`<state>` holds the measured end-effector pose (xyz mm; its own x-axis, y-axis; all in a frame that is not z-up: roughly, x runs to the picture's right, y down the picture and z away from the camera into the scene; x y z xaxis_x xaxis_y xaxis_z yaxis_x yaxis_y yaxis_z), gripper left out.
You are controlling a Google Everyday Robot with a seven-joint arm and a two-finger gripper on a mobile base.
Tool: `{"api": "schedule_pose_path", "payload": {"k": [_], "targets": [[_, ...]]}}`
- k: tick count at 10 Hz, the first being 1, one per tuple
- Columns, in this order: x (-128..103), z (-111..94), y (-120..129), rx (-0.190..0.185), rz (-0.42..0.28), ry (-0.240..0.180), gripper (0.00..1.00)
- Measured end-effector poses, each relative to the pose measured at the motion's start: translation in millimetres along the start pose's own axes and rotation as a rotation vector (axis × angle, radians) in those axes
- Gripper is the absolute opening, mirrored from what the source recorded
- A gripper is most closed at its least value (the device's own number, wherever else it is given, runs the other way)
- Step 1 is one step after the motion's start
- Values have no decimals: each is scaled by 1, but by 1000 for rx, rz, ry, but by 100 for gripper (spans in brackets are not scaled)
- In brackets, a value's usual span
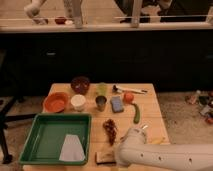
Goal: Place eraser in paper cup
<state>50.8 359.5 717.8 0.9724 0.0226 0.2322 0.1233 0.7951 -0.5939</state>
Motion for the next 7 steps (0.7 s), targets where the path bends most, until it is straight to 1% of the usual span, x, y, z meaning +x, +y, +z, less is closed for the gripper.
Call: {"api": "schedule_pose_path", "payload": {"k": [2,3,4,7], "targets": [[-14,7,-6,-5,-31,3,80],[-15,9,-9,-5,-35,1,80],[-16,11,-13,-6,-41,-8,76],[-3,19,-19,-15,-31,-51,49]]}}
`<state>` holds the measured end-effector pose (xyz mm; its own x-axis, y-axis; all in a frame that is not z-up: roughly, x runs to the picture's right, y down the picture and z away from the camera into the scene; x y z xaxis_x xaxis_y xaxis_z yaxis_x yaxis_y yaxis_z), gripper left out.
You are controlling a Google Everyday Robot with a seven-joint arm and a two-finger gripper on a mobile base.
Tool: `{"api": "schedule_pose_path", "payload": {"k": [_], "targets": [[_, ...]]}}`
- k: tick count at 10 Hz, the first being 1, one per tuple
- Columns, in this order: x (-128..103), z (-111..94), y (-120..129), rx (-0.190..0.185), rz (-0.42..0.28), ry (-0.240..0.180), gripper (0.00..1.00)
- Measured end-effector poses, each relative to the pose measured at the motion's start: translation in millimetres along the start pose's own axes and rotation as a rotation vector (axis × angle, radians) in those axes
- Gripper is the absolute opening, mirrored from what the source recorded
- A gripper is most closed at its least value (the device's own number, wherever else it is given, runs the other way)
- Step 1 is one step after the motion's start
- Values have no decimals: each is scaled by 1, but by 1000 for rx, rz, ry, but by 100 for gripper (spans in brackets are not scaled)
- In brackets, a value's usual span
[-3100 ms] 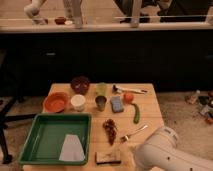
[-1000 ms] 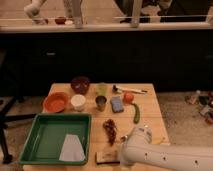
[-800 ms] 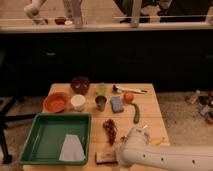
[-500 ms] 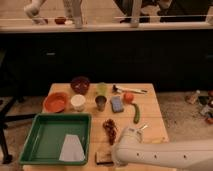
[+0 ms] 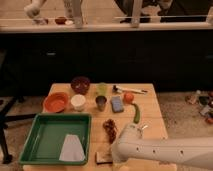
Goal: Place eraser in paper cup
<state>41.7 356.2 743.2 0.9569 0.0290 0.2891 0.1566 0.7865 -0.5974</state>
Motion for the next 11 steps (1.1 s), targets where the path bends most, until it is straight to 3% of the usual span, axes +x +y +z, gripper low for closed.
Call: {"api": "schedule_pose_path", "payload": {"k": [1,5,7,8,11], "targets": [[7,1,-3,-3,-7,-18,35],[12,-5,1,-11,-5,-7,1],[12,-5,1,-15,-15,-8,0],[9,-4,0,-34,-61,-11,0],[-26,-19,-4,-41,-172,-38,0]]}}
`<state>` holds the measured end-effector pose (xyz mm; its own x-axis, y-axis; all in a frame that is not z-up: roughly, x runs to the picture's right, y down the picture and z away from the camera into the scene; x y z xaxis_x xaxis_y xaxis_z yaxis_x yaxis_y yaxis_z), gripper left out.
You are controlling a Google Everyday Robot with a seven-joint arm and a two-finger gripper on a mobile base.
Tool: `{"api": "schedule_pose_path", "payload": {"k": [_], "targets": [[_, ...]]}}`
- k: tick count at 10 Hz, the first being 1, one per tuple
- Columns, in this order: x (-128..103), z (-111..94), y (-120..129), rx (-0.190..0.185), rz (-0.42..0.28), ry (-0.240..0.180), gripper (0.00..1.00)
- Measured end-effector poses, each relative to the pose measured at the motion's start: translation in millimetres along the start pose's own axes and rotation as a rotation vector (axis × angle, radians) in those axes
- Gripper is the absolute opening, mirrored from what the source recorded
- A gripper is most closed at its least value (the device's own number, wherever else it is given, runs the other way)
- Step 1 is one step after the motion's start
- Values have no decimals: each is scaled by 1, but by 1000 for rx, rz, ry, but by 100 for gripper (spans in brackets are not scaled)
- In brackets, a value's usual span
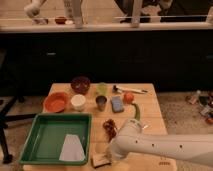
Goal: Place eraser in paper cup
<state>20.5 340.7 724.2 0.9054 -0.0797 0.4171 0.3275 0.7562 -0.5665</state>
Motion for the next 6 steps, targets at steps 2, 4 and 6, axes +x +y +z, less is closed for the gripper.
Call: {"api": "schedule_pose_path", "payload": {"k": [2,4,6], "targets": [[-15,-11,-4,11,-40,-3,0],[-24,-19,-10,22,-59,0,0],[-29,-28,-26,31,-71,11,0]]}}
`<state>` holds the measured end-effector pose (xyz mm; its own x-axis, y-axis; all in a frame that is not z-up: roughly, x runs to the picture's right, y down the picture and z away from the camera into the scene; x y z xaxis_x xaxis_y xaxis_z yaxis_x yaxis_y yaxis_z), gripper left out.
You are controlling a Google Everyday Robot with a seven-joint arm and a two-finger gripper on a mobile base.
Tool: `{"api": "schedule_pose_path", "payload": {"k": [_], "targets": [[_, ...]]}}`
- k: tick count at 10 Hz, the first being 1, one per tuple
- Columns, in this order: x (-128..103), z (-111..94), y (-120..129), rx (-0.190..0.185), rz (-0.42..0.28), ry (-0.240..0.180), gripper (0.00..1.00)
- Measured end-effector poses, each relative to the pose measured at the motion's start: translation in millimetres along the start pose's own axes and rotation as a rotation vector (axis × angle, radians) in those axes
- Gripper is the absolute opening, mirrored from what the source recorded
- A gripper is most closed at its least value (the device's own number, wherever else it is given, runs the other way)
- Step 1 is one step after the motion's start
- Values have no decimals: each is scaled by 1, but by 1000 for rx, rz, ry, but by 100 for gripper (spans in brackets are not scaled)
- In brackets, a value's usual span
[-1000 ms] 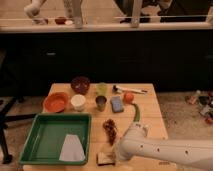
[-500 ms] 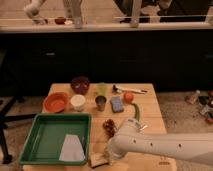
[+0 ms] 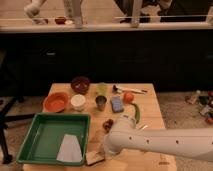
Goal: Place eraser in paper cup
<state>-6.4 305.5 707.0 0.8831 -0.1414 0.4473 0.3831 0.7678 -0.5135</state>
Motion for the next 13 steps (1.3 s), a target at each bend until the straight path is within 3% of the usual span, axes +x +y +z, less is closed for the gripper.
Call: {"api": "schedule_pose_path", "payload": {"k": [2,4,8,12,13], "targets": [[8,-5,-25,-2,-11,25,0],[33,-5,-55,-16,-18,83,0],[68,-10,-79,-5,8,109,0],[62,-40,-94,35,9,103,0],[61,-40,-94,33,4,104,0]]}}
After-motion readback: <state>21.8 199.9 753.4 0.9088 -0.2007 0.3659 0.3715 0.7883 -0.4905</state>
